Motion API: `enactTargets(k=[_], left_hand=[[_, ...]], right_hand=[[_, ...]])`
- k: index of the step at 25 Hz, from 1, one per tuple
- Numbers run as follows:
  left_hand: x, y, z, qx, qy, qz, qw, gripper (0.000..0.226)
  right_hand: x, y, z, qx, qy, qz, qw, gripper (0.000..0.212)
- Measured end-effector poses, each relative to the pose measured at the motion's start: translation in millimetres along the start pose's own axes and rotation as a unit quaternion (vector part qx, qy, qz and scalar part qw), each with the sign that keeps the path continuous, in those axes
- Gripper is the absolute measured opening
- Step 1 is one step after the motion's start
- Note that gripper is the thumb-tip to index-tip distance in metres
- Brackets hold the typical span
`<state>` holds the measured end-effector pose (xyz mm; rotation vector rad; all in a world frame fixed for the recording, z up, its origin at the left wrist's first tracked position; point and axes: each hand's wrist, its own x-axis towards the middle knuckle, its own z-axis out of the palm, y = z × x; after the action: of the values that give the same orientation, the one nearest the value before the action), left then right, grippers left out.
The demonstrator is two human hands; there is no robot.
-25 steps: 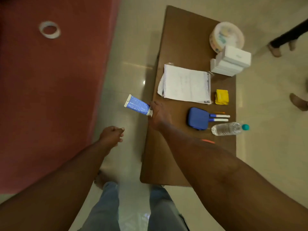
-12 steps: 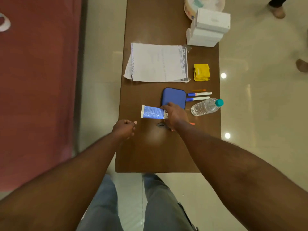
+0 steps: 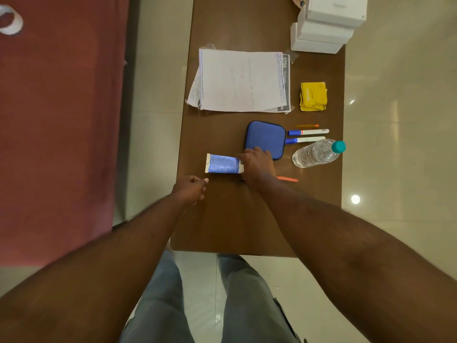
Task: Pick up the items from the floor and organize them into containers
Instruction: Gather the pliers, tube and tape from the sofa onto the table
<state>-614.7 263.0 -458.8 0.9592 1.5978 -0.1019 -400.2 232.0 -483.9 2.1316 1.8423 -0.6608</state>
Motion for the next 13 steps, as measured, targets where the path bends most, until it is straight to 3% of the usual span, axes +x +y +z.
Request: enactTargets(k=[13], left_hand=[[5.6, 1.4, 1.3, 0.003, -0.002, 0.008, 1.000, 0.018]], right_hand=[[3.9, 0.3, -2.7, -0.013, -0.024, 0.023, 0.999, 0.042]])
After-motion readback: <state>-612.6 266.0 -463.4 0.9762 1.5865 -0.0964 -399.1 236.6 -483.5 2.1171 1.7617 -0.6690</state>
